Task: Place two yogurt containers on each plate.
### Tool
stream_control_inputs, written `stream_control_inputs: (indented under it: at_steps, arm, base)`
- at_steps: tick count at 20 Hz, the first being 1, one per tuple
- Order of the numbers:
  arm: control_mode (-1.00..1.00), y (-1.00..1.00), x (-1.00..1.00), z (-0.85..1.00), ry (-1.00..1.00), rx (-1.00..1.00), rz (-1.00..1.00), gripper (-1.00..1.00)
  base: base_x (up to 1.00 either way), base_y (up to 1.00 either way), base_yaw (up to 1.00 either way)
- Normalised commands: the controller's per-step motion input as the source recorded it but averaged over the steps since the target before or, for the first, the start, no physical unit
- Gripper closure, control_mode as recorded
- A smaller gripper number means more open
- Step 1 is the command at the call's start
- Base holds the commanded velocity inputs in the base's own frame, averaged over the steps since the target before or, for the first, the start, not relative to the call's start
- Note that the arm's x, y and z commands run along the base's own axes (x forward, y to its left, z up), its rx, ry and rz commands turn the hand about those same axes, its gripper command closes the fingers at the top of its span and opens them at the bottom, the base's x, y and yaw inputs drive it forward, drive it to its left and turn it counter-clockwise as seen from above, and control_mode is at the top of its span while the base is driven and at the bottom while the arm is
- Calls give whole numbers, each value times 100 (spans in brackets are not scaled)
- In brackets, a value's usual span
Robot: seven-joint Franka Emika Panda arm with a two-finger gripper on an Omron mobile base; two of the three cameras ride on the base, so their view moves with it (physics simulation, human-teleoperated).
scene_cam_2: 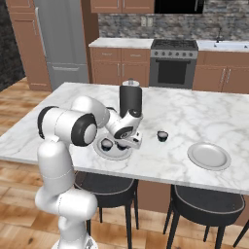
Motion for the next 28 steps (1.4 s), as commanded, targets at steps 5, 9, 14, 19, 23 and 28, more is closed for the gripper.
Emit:
stream_control_inputs:
  at_steps: [5, 9, 14, 19, 23, 28]
  arm:
    - [-100, 22, -3, -3, 0, -1, 0, 100]
    - [-100, 26, -6, -1, 0, -4, 0, 100]
    - [-100, 24, -11, 0, 0, -6, -1, 100]
    - [-100, 11, -14, -5, 0, -6, -2, 100]
    - [-100, 2, -14, -5, 0, -8, -3, 100]
    - [-100, 2, -5, -7, 0, -9, -3, 100]
  base:
    - [0, 0, 0]
    - [0, 0, 0]
    - [0, 0, 0]
    - [0, 0, 0]
    - [0, 0, 0]
    - [0, 0, 0]
